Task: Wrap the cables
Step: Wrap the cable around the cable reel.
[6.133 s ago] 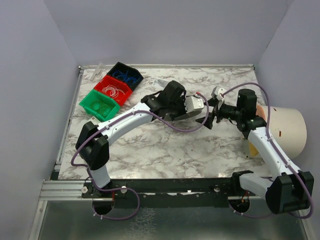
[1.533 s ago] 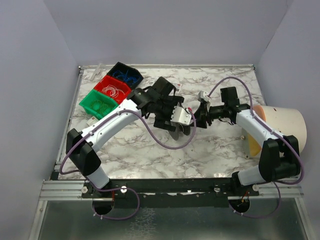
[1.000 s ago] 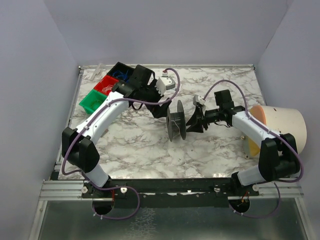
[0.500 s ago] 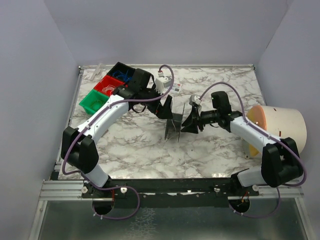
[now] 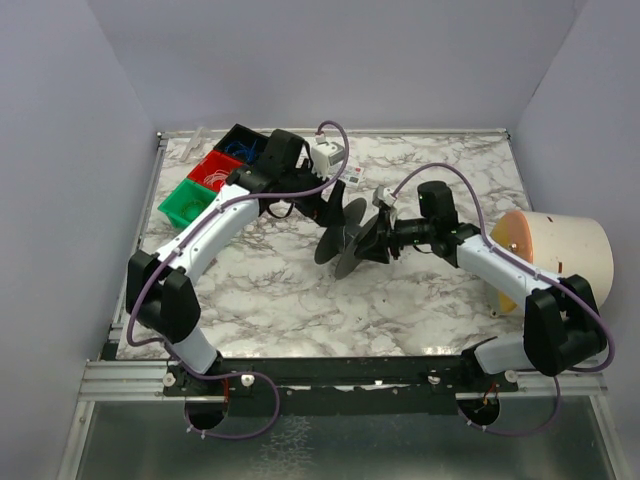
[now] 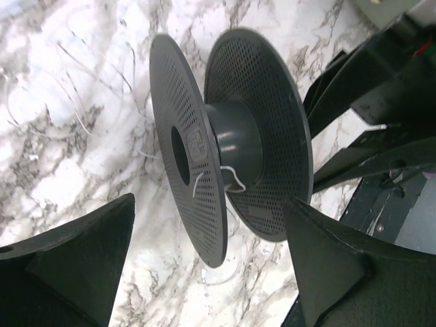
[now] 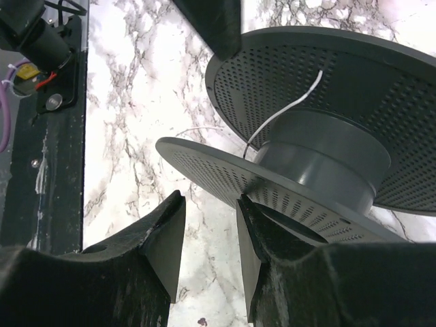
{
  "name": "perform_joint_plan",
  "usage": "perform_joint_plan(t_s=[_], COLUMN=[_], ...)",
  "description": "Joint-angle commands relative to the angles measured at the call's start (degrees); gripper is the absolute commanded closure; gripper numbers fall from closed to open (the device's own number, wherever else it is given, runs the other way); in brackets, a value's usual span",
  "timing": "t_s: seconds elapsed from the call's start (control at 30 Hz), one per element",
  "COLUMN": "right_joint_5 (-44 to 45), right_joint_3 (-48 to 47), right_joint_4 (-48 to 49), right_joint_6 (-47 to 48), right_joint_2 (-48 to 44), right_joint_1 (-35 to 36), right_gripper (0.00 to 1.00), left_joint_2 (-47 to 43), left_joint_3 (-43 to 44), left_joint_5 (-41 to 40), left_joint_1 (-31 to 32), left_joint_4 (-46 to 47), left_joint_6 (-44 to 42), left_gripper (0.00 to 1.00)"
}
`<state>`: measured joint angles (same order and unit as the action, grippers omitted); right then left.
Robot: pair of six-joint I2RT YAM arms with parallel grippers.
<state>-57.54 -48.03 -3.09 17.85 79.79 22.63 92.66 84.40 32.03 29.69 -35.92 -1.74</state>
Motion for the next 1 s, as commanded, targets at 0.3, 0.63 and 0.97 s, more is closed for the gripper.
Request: perform_joint_plan(t_s=[0.3,0.63,0.97], right_joint_5=[2.9,2.5,2.3], right_joint_3=[1.1,1.3,1.4], right_joint_4=[2.6,2.6,2.6], right_joint_6=[-1.0,-0.6,-0.4], right_joint_2=[-0.5,-0.6,-0.6], right_joint_1=[0.6,0.6,0.6], right_gripper=[0.59,0.59,0.59], left_joint_2=[10.1,11.5,11.3], left_joint_3=[13.4,13.6,12.3], left_joint_5=[-3.8,-19.0,-19.5], left_joint_1=[2.3,8.4,8.4], left_joint_4=[-2.1,-3.0,-2.5], left_joint_6=[-5.3,-9.2,-8.3], left_gripper=[0.14,0.23,0.31])
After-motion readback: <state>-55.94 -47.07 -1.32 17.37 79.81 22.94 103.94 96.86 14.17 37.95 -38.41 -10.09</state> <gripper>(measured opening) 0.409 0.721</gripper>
